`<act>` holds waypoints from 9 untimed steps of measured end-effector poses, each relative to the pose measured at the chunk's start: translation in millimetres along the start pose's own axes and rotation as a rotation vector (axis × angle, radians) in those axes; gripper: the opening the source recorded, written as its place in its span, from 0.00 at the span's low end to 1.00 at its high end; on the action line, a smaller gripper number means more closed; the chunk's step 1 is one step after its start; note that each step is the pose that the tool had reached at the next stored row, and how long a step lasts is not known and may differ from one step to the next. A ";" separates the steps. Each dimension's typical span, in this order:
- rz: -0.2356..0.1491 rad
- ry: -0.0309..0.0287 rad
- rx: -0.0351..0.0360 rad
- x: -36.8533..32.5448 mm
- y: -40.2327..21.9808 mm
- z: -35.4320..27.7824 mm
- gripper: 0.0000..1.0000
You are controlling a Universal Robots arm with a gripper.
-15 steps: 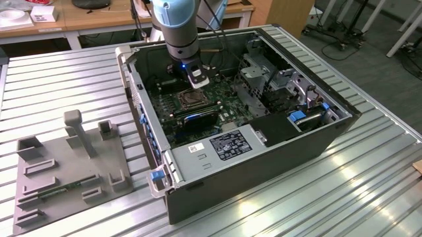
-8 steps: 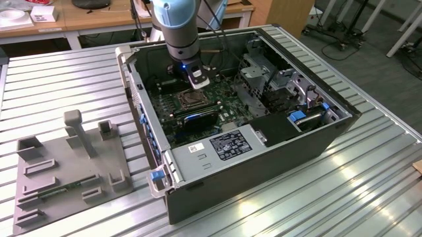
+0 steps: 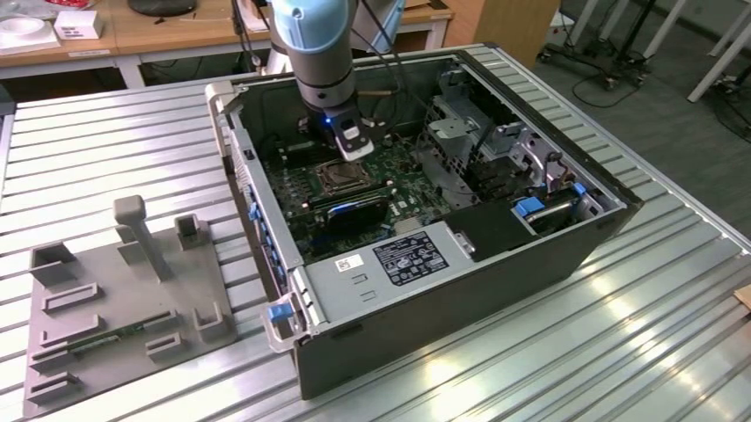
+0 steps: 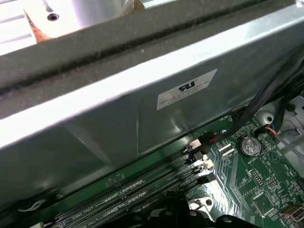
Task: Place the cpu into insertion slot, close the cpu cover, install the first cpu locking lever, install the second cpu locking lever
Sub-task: 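Install the first cpu locking lever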
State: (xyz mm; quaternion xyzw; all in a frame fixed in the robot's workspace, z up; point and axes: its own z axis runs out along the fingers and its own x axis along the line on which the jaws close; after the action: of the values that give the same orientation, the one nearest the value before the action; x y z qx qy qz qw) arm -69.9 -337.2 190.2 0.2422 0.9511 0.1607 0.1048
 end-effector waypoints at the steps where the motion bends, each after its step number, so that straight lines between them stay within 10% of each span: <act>1: 0.000 0.0000 0.0000 0.0 -0.1 0.3 0.11; 9: 0.000 -0.0005 0.0007 -0.7 -2.1 1.0 0.11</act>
State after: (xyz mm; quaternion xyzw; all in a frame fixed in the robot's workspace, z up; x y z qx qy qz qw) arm -69.9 -339.0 188.7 0.2422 0.9511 0.1603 0.1050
